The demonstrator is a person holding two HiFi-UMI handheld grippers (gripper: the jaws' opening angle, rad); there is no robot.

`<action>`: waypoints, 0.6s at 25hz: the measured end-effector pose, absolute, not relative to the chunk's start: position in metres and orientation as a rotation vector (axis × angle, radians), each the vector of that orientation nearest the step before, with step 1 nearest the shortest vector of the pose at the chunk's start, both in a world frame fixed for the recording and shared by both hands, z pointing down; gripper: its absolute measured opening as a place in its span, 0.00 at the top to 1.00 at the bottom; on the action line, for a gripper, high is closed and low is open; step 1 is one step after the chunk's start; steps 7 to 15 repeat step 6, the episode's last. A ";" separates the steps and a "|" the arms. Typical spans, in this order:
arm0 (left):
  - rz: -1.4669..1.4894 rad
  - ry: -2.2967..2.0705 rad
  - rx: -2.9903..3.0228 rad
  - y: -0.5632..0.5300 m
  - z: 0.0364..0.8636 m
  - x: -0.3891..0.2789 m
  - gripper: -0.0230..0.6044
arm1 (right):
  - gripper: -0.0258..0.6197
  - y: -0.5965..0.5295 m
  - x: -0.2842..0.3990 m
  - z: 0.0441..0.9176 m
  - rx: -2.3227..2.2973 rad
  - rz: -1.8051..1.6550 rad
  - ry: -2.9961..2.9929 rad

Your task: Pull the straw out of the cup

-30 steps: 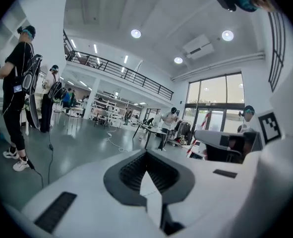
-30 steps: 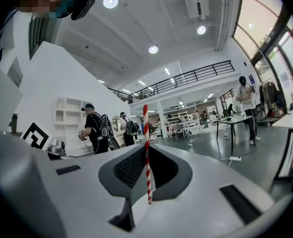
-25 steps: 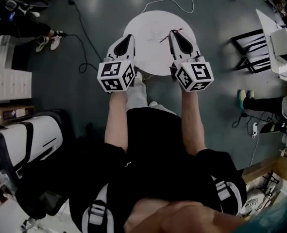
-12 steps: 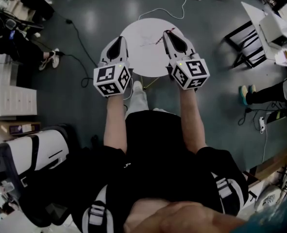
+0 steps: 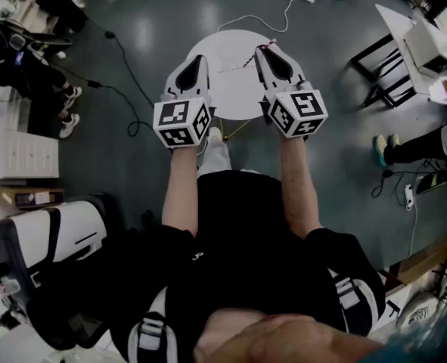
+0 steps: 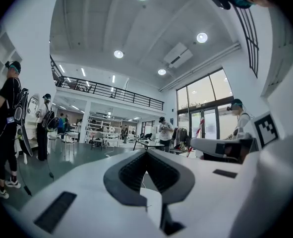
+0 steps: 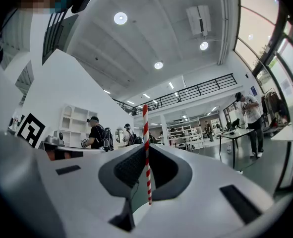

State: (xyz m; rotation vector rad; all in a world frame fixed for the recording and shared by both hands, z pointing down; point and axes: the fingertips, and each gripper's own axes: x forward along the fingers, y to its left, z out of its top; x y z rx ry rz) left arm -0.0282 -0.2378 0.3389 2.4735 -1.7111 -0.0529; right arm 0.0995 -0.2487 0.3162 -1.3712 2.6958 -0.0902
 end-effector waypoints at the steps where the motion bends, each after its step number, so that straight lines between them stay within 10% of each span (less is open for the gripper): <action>1: -0.052 -1.712 2.477 -0.238 0.338 -0.028 0.95 | 0.90 -0.249 0.098 0.316 -1.366 -0.091 2.698; 15: -0.044 -1.723 2.458 -0.239 0.342 -0.032 0.96 | 0.90 -0.253 0.093 0.318 -1.349 -0.100 2.708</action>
